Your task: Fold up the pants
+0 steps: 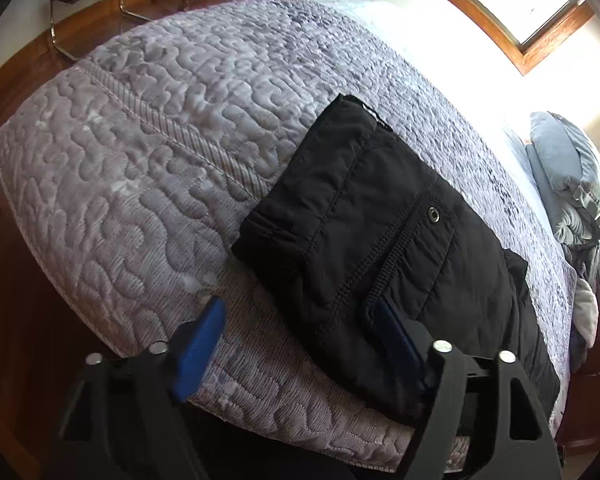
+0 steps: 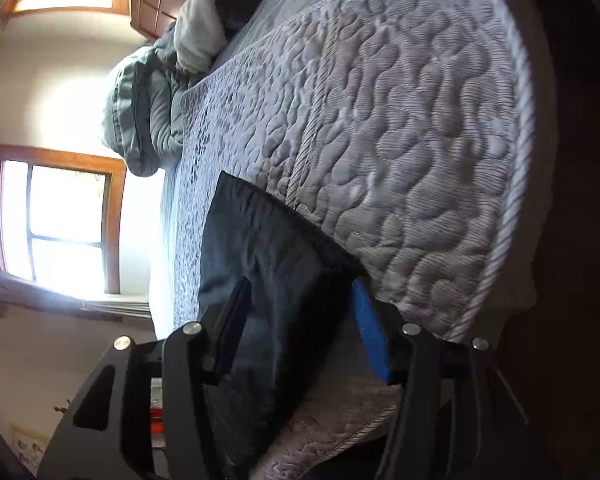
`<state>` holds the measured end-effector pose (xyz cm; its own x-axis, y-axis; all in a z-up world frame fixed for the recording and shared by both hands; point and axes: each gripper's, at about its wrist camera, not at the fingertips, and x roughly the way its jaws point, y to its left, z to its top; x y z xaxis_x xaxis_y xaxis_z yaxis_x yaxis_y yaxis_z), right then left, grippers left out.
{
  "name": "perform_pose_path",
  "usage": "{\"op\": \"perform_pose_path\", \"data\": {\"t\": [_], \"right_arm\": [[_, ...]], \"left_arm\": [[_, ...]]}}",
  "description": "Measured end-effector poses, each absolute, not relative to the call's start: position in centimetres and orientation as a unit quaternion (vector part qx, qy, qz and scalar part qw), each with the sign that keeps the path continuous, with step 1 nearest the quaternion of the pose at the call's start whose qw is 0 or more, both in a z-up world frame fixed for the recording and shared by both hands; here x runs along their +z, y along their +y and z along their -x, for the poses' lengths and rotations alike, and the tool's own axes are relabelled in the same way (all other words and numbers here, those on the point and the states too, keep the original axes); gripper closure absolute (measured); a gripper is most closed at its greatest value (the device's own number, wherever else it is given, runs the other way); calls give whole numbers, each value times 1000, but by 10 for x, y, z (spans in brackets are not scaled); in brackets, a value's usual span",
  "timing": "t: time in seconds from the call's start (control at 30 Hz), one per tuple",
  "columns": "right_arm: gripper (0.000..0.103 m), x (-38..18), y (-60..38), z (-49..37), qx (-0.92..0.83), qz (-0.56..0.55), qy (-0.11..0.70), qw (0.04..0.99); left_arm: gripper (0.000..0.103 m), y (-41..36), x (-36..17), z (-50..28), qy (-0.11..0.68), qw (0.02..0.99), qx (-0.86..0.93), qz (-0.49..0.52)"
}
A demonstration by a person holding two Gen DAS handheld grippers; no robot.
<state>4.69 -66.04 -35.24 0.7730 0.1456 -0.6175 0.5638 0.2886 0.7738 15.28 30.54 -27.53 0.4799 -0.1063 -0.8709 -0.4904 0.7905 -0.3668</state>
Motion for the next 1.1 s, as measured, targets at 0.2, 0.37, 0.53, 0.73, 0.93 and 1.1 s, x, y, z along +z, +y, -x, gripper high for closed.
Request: {"op": "perform_pose_path", "data": {"t": [0.2, 0.37, 0.53, 0.73, 0.93, 1.1], "right_arm": [[37, -365, -659, -50, -105, -595, 309, 735], [35, -385, -650, -66, -93, -608, 309, 725], [34, -385, -648, -74, -66, -603, 295, 738], [53, -384, -646, -86, -53, -589, 298, 750], [81, -367, -642, -94, -41, -567, 315, 760], [83, -341, -634, -105, -49, -535, 327, 778]], "left_arm": [[15, 297, -275, -150, 500, 807, 100, 299], [13, 292, -280, -158, 502, 800, 108, 311], [13, 287, -286, -163, 505, 794, 120, 315], [13, 280, -288, -167, 493, 799, 137, 317], [12, 272, -287, -168, 481, 804, 147, 316], [12, 269, -288, -169, 475, 808, 148, 317]]}}
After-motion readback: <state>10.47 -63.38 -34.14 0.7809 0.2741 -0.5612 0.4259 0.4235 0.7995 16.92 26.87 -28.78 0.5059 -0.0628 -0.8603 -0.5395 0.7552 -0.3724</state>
